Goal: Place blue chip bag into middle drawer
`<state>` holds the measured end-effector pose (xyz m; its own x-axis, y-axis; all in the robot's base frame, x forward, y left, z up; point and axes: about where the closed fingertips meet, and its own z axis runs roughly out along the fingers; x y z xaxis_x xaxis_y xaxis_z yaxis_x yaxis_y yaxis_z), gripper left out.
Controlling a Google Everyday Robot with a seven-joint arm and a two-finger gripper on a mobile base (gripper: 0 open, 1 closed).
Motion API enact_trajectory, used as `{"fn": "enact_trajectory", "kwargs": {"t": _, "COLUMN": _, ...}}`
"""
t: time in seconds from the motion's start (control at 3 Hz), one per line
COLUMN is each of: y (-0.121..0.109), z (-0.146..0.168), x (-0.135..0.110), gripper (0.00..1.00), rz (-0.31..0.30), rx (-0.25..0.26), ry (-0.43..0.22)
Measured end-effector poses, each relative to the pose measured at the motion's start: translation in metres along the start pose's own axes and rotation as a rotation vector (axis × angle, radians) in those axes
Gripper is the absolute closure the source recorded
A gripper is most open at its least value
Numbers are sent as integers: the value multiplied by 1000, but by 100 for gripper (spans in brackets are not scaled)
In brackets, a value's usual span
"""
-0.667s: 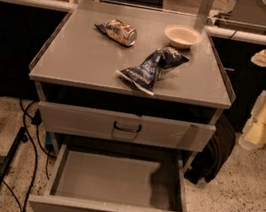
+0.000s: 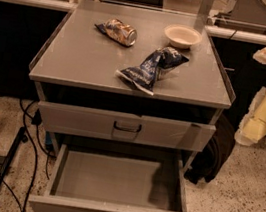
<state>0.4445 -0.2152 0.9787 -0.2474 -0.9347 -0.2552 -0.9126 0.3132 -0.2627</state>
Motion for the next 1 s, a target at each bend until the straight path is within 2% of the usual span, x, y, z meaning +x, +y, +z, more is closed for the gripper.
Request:
{"fn": "enact_trajectory", "kwargs": {"t": 0.33, "y": -14, "z": 11, "x": -13, "gripper": 0, "rz": 74, "rx": 50, "ry": -56}}
{"fn": "enact_trajectory", "kwargs": {"t": 0.67, "y": -43, "z": 25, "x": -34, "gripper": 0, "rz": 159, "rx": 119, "ry": -123}}
{"fn": "enact_trajectory", "kwargs": {"t": 1.0, "y": -76, "z": 42, "x": -58, "gripper": 0, "rz": 206, "rx": 157, "ry": -187}}
